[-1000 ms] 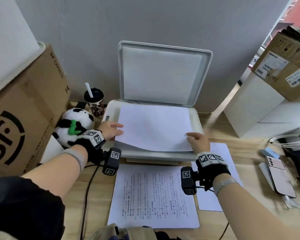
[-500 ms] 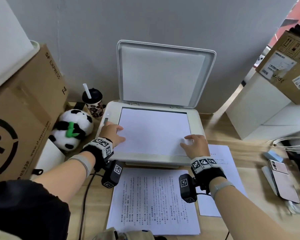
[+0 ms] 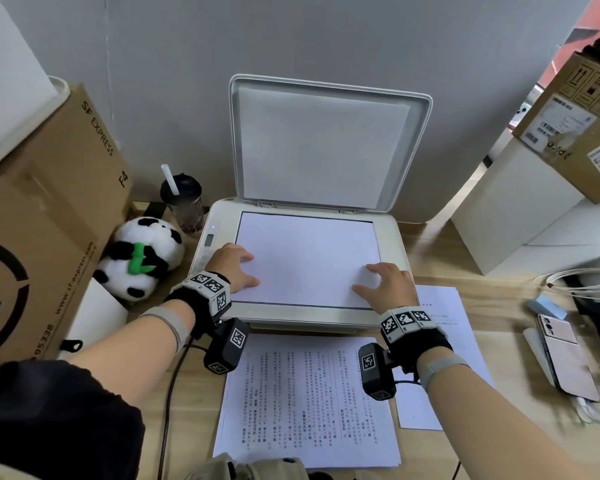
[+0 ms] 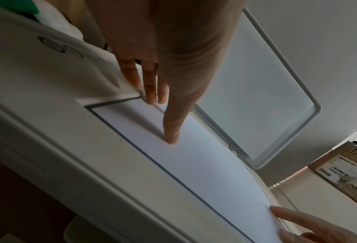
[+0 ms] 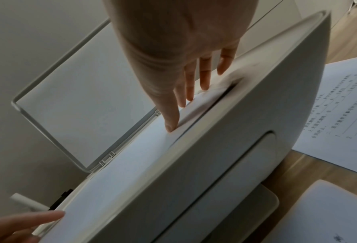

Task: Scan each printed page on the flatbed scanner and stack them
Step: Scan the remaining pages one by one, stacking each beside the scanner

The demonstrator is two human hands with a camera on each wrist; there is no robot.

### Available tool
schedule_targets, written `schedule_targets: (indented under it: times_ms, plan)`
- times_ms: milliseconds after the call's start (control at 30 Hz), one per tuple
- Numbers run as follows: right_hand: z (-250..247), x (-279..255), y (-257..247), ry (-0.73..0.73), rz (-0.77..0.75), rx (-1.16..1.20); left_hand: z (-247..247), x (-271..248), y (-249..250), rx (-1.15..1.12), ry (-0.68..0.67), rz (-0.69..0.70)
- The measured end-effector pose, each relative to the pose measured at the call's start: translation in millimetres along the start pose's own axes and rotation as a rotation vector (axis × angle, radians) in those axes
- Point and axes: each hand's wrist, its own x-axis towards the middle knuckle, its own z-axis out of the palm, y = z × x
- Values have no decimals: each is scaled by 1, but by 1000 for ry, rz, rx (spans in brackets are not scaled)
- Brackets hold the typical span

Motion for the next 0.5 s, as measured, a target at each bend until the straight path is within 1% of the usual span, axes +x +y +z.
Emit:
schedule_targets:
  times_ms: [367,500]
  plan:
    - [-1,0,-2,-7,2,-10,-2,-3,2,-20,5,-17]
    - [1,1,-1,-10,1,-10,-2,-2,2,-17,-12,-23]
